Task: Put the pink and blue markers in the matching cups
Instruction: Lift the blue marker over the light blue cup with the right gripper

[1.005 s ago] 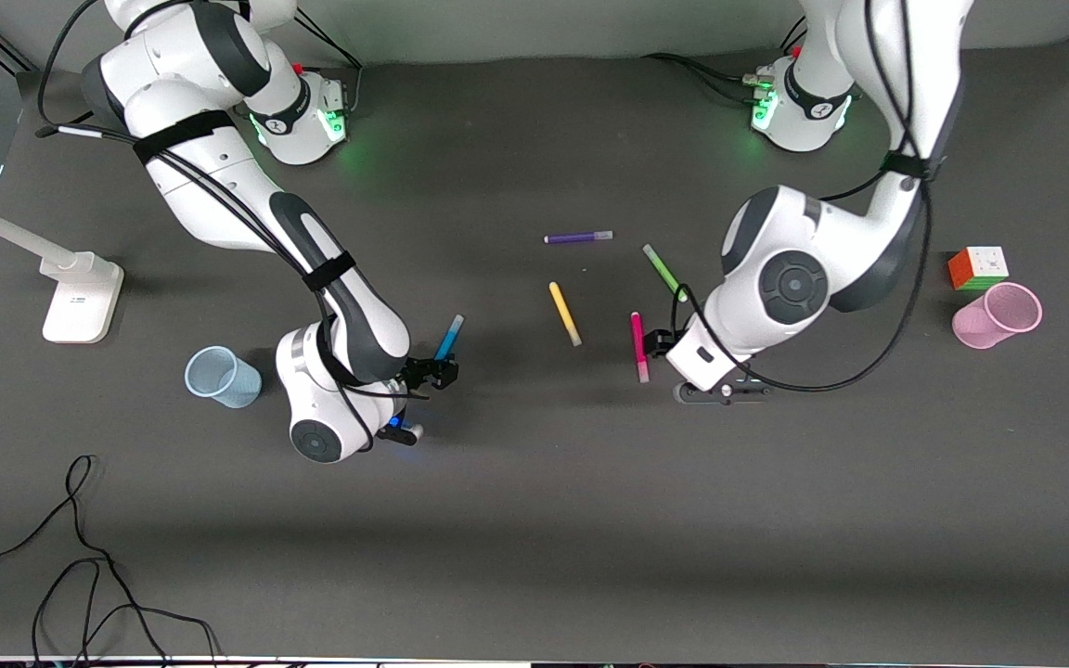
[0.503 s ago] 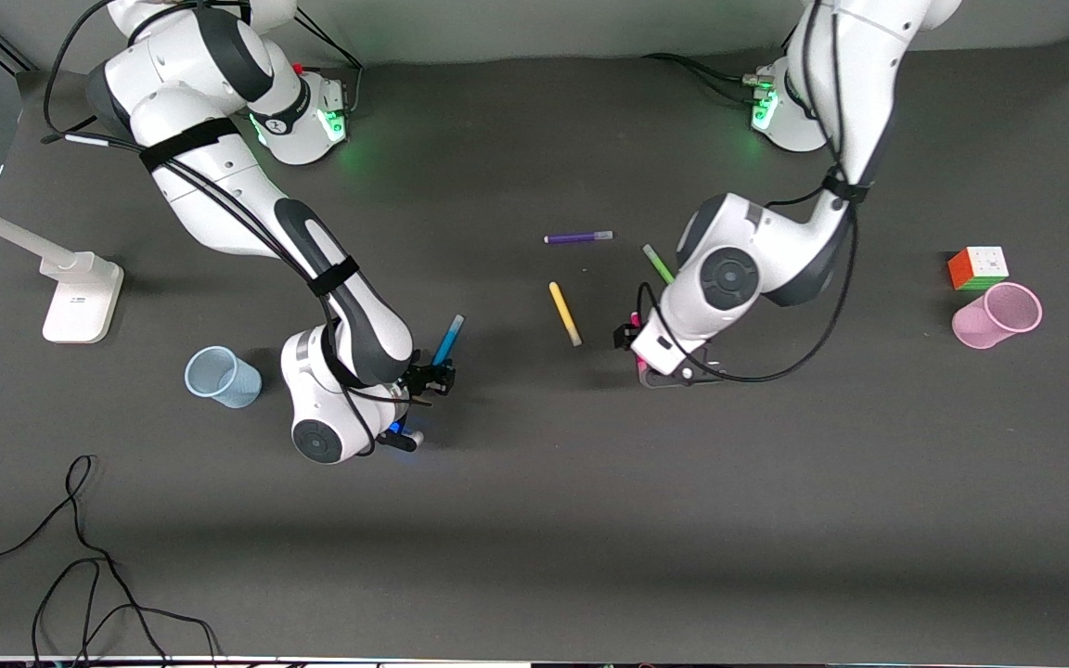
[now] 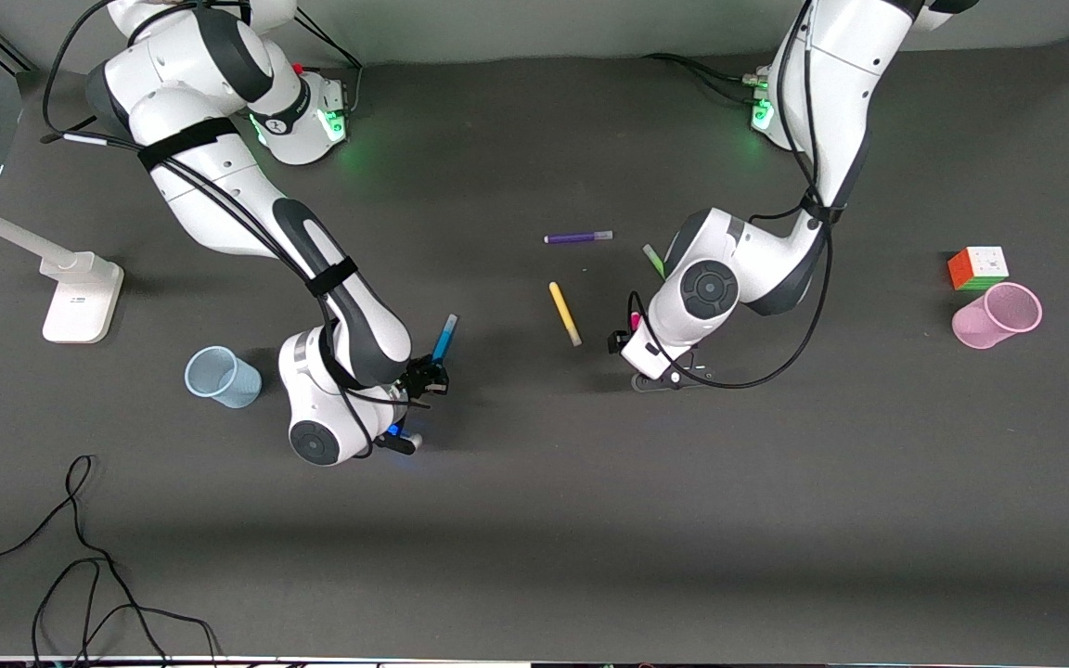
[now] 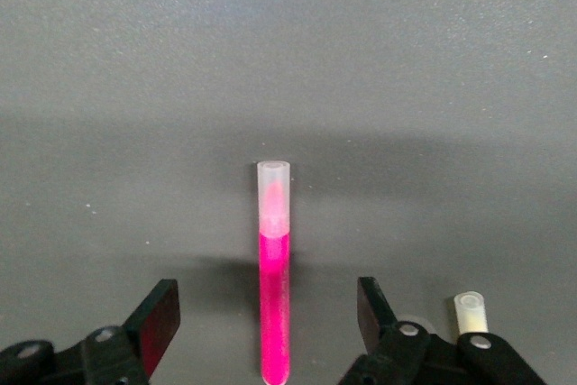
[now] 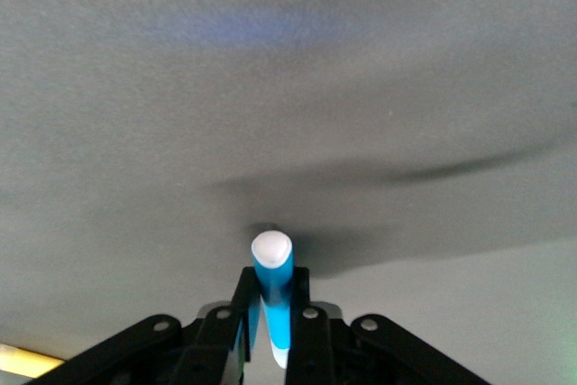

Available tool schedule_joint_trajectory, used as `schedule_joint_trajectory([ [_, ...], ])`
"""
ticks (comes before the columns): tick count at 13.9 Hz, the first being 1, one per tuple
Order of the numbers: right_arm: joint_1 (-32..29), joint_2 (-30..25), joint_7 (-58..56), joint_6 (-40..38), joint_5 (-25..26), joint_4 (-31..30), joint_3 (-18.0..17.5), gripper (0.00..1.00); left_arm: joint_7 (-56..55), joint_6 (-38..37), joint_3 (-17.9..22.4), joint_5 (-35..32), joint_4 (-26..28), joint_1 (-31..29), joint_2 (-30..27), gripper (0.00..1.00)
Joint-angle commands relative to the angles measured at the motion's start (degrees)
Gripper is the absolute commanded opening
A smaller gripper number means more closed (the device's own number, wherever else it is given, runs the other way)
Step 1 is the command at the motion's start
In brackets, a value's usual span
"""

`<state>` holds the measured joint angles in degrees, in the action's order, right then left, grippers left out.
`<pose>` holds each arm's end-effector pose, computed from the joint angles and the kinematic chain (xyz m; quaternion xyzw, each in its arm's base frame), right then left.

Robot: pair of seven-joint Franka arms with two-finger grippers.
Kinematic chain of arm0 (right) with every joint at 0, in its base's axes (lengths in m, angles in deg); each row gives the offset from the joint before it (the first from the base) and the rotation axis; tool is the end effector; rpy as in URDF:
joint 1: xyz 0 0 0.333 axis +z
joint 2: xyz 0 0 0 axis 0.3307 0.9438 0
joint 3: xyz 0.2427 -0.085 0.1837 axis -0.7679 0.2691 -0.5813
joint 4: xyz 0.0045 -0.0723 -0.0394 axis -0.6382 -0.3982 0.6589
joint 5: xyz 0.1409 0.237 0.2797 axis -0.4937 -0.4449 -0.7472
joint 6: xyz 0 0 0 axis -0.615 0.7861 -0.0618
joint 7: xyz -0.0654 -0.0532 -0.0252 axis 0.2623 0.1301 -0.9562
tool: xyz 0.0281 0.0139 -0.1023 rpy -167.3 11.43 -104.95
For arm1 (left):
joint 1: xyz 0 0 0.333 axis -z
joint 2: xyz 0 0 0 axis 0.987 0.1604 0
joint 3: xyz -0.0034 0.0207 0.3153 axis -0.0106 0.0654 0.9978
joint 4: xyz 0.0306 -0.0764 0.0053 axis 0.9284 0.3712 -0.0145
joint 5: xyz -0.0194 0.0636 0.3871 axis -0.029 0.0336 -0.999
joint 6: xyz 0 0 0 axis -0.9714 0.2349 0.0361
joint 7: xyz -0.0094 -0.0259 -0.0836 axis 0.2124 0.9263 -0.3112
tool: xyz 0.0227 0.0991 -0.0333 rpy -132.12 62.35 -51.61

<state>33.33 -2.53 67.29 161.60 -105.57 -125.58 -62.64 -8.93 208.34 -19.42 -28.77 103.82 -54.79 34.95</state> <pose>0.6194 0.2681 0.1459 -0.9373 0.1619 0.3005 0.0701 0.5237 -0.3355 0.2044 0.9962 0.0475 -0.0591 0.0436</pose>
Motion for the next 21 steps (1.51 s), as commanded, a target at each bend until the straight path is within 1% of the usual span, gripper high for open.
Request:
schedule_joint_trajectory([
  [1, 0.04, -2.26, 1.6, -1.18, -0.14, 0.76, 0.4, 0.0, -0.26, 0.37, 0.32, -2.75, -0.08, 0.39, 0.84, 0.89],
  [3, -0.22, -4.37, 1.16, -3.81, 0.48, 0.76, 0.66, 0.0, -0.26, 0.37, 0.32, -3.2, -0.08, 0.47, 1.55, 0.89],
  [6, -1.27, -9.99, 0.63, -6.53, 6.61, 0.15, 0.84, 0.0, -0.26, 0.37, 0.24, -4.16, -0.51, 0.91, 2.95, 0.87],
  [9, -2.94, -15.53, -4.44, -8.65, 10.05, -0.38, 0.93, 0.0, -0.18, 0.72, 0.24, -6.35, -1.66, 1.53, 4.97, 0.84],
  [11, -3.56, -19.3, -6.22, -8.74, 13.65, -2.04, 0.93, 0.0, -0.18, 1.16, 0.24, -6.71, -1.83, 1.53, 5.33, 0.73],
  [12, -3.82, -21.67, -7.44, -8.74, 14.71, -2.92, 1.01, 0.0, -0.18, 1.16, 0.24, -6.71, -1.83, 1.53, 5.33, 0.7],
  [13, -4.35, -24.04, -9.72, -8.74, 14.72, -3.89, 1.8, 0.0, -0.09, 1.08, 0.24, -6.71, -1.83, 1.53, 5.33, 0.69],
  [14, -4.44, -26.5, -13.22, -8.74, 14.72, -5.11, 3.46, 0.0, 0.08, 0.99, 0.15, -6.71, -2.01, 1.53, 5.24, 0.67],
  [15, -4.44, -28.62, -16.91, -8.66, 14.72, -6.08, 5.39, 0.0, 0.43, 0.99, 0.24, -6.71, -2.1, 1.53, 5.24, 0.61],
  [16, -4.44, -30.47, -18.78, -8.66, 14.72, -6.7, 6.45, 0.0, 0.44, 0.99, 0.24, -6.71, -2.1, 1.53, 5.24, 0.57],
  [17, -4.44, -32.22, -19.66, -8.39, 14.72, -7.84, 6.99, 0.0, 0.53, 1.07, 0.15, -6.71, -2.18, 1.53, 5.24, 0.53],
  [18, -4.36, -34.33, -20.28, -7.7, 14.81, -9.77, 7.43, 0.0, 0.53, 1.08, 0.24, -6.71, -2.19, 1.53, 5.24, 0.51],
  [19, -4.35, -36.61, -21.25, -5.43, 15.24, -12.48, 7.6, 0.0, 0.53, 0.99, 0.15, -6.71, -2.27, 1.53, 5.15, 0.51],
  [20, -4.35, -39.59, -23.0, -2.1, 17.51, -16.69, 7.61, 0.0, 0.96, 0.9, 0.15, -6.71, -2.27, 1.53, 5.07, 0.5],
  [21, -4.35, -42.93, -25.19, 2.29, 19.18, -21.25, 7.61, 0.0, 1.31, 0.9, 0.15, -6.71, -2.27, 1.35, 4.98, 0.4],
])
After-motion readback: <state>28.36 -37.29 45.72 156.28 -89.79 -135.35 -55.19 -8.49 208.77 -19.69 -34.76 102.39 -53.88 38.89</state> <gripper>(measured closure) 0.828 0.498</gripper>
